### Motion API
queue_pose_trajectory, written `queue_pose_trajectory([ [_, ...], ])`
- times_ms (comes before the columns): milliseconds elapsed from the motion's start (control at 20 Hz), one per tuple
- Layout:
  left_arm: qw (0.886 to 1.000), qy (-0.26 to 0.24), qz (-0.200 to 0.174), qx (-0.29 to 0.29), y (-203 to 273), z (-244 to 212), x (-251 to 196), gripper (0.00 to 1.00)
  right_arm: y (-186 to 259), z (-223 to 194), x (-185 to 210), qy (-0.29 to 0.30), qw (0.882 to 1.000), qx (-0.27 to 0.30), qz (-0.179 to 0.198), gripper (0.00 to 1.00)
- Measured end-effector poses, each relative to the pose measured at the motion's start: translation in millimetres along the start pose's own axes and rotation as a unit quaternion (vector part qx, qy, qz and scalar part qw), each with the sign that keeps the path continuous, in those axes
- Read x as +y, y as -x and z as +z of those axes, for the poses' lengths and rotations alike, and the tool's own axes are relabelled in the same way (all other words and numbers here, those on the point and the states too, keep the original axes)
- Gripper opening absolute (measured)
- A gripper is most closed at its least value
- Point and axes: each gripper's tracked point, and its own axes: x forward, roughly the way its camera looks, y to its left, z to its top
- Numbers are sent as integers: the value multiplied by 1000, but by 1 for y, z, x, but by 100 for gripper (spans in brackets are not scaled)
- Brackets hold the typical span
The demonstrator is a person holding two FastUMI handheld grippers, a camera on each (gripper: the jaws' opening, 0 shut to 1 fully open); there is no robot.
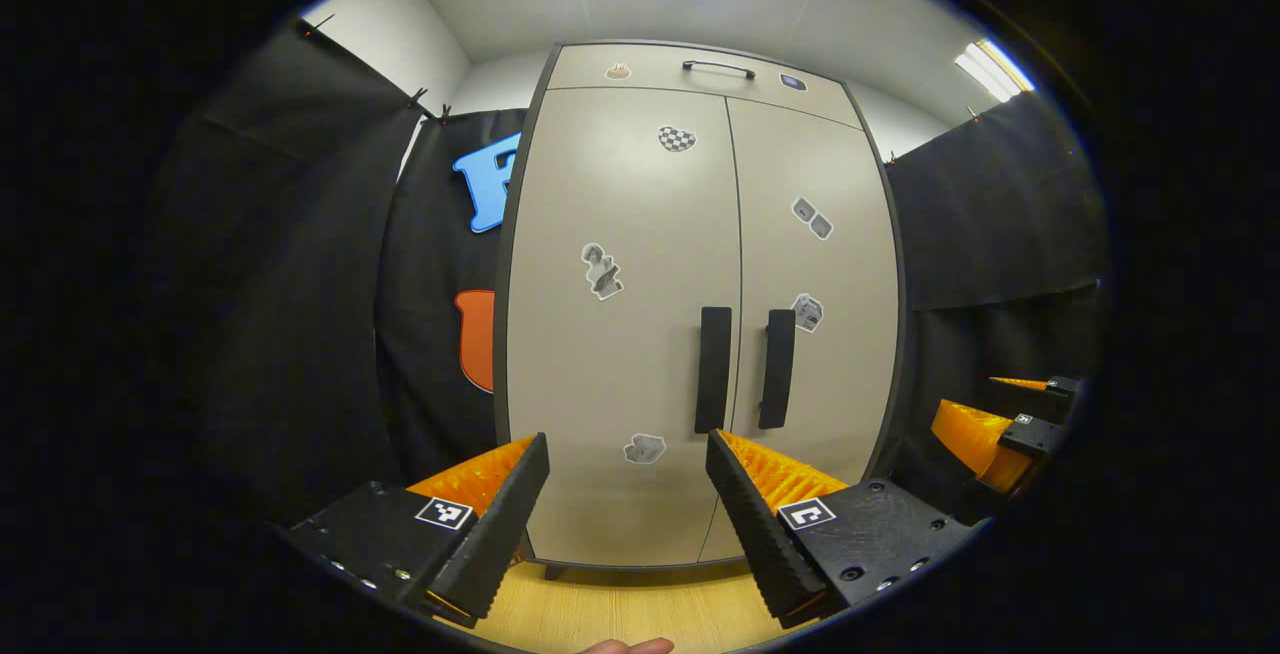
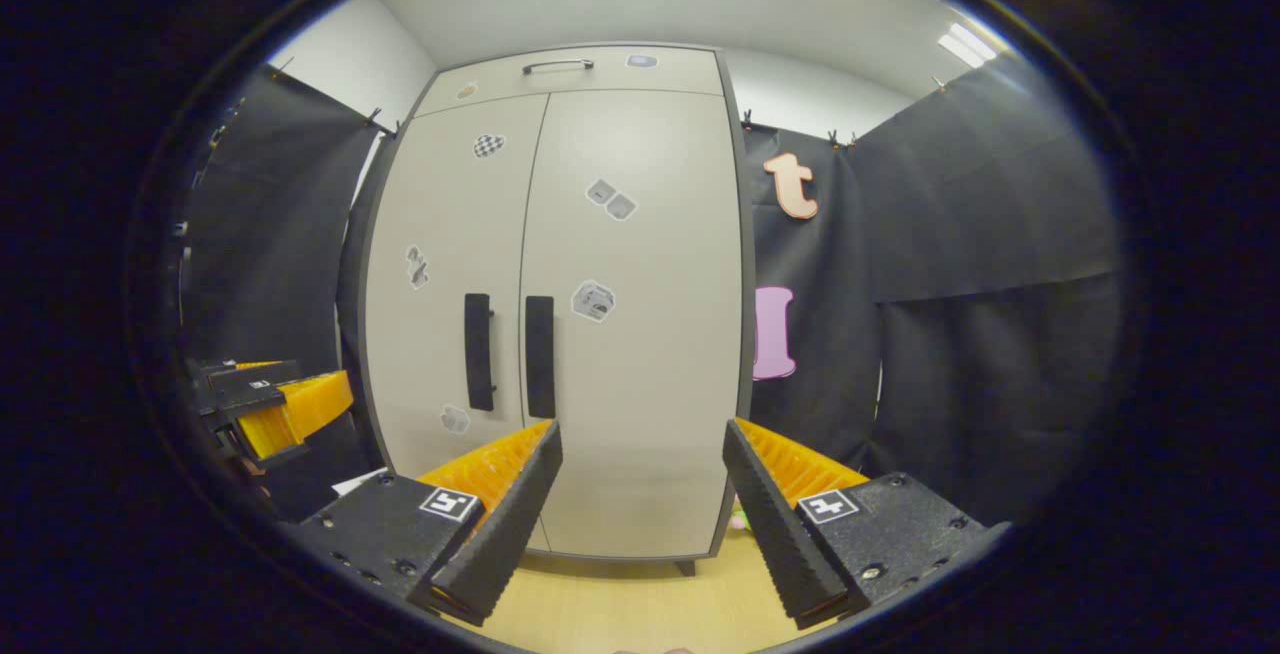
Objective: Open the right door of the double-door shoe cabinet with the right hand, and open the left door with the left hand.
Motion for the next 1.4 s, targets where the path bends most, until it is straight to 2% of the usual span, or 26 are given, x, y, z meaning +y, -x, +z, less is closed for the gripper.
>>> queue_pose_trajectory([
  [600,1000,-2,-5,0,-7,-2,-2,95,-5,-6,-4,-7,1000,6,-8,100],
  [800,1000,-5,-8,1,-1,-3,-1,95,-20,0,4,-7,1000,2,0,100],
  [1150,1000,-17,1,14,21,-17,14,95,-87,28,49,-20,999,-10,44,100],
  [1400,999,-20,6,36,33,-38,28,95,-133,42,80,-19,998,-20,55,100],
])
